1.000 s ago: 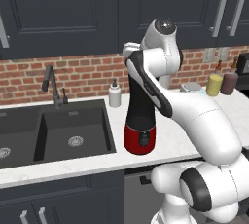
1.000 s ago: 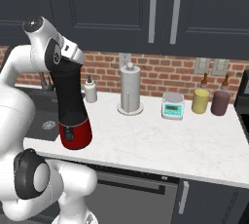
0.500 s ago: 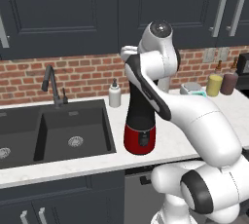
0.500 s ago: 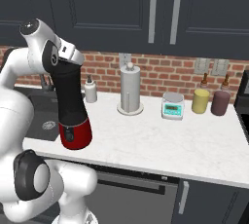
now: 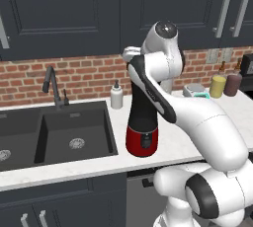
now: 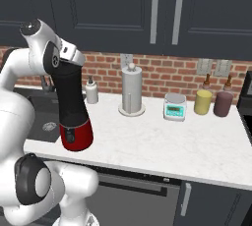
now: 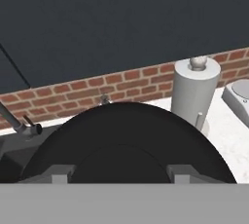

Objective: Close the lid blender by securely placing the lid on top.

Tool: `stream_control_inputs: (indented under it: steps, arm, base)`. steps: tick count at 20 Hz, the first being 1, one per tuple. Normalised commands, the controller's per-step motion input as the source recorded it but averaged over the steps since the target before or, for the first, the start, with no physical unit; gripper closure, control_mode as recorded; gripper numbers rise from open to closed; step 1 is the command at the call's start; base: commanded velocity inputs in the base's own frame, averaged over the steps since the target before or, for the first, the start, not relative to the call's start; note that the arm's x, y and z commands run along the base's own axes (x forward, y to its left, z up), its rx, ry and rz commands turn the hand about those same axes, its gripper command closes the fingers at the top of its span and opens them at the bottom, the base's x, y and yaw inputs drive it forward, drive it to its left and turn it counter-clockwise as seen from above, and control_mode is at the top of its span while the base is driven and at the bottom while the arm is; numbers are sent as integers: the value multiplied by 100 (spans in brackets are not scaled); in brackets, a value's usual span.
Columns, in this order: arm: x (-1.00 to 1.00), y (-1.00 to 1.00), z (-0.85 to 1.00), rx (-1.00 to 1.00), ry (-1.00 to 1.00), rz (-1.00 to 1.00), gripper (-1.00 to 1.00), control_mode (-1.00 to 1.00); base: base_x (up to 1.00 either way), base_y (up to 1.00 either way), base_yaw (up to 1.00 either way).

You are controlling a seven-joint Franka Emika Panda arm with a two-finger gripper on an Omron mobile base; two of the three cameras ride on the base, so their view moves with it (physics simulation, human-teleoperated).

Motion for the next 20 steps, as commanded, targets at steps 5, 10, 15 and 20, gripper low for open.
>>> stream_control_inputs:
  steps: [5, 10, 15, 20]
  arm:
    - [-29, 8, -88, -1, 17, 6, 100, -100]
    - [-13, 6, -91, -7, 23, 5, 100, -100]
    - [0, 8, -88, -9, 27, 1, 100, -100]
    - [0, 13, -66, -9, 28, 0, -100, -100]
  base:
    - [0, 0, 0]
    - [0, 0, 0]
    - [0, 0, 0]
    - [0, 0, 0]
